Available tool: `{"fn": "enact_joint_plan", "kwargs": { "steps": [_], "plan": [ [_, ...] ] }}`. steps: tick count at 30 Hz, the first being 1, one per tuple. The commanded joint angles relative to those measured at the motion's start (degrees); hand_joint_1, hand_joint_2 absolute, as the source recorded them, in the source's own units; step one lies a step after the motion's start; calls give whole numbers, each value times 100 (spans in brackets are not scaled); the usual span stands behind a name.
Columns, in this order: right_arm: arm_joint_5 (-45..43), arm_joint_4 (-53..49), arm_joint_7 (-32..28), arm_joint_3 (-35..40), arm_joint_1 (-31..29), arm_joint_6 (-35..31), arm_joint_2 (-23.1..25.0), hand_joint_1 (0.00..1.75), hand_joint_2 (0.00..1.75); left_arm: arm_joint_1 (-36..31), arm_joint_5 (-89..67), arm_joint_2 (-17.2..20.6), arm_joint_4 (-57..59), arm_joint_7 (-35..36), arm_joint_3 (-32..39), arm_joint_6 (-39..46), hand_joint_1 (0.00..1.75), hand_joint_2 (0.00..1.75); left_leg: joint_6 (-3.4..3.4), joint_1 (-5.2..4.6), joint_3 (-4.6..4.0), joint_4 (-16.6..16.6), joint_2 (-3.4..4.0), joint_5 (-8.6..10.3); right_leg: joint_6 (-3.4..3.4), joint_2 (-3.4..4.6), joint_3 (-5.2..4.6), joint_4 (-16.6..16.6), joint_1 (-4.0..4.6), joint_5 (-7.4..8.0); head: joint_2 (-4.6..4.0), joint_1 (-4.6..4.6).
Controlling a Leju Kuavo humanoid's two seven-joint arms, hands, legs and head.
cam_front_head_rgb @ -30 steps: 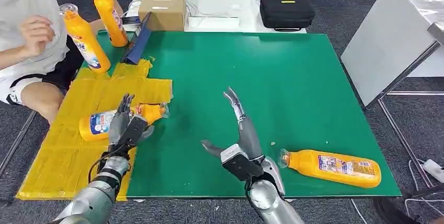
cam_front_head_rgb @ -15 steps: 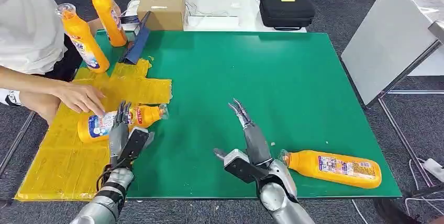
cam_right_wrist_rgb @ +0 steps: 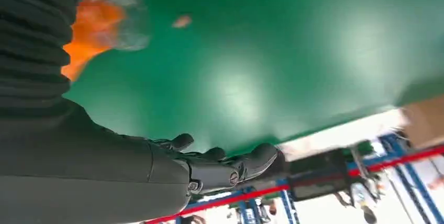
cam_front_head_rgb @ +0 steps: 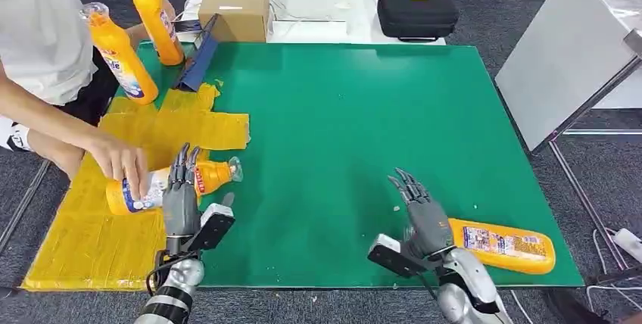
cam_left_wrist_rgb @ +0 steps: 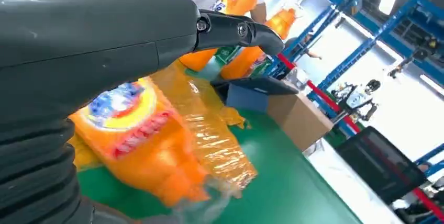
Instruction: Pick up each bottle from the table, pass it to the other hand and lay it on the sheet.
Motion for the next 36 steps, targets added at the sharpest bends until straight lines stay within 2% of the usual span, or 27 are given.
{"fn": "enact_joint_plan", "kwargs": {
  "steps": [1,9,16,25,30,32,34,36],
  "plan": [
    [28,-259,-186,-452,281,371,-662,0,175,-147,356,49,13,28,-600,-11,0,175,-18,7,20,6,-24,-13,-12,-10,25,3,4,-16,0,0],
    [79,-329,-409,-742,413,670,-944,0,175,-362,875,83,243,28,-1146,-11,0,175,-11,5,9,3,-23,-5,-10,-15,7,1,1,-12,0,0],
    [149,-339,-409,-894,504,723,-1037,0,175,-337,905,83,204,28,-1201,-11,0,175,-16,5,17,6,-8,-17,-12,3,20,1,2,-14,2,0],
    [68,-511,-486,-1376,833,1189,-1669,0,175,-318,994,143,79,28,-1294,-11,0,175,-19,5,24,11,-15,-25,-13,-1,29,5,1,-22,0,-2],
    [44,-541,-498,-1421,874,1247,-1725,0,175,-322,1045,149,63,28,-1324,-11,0,175,-8,4,6,2,-1,-14,-9,7,10,-3,2,-7,0,-2],
    [-4,-706,-483,-1561,1060,1312,-1929,0,175,-313,1090,173,20,28,-1381,-11,0,175,-14,5,16,6,-5,-21,-13,5,21,0,2,-14,0,-2],
    [-219,-1039,-560,-1858,1447,1517,-2329,0,175,-347,1184,205,34,28,-1477,-11,0,175,-13,2,12,9,-18,-20,-12,-8,17,6,0,-19,2,-2],
    [-322,-1187,-563,-2213,1682,1614,-2480,0,175,-348,1289,235,11,28,-1542,-105,0,175,-3,-4,-4,4,-24,-9,-5,-17,0,5,-6,-12,0,-2]
  ]
}}
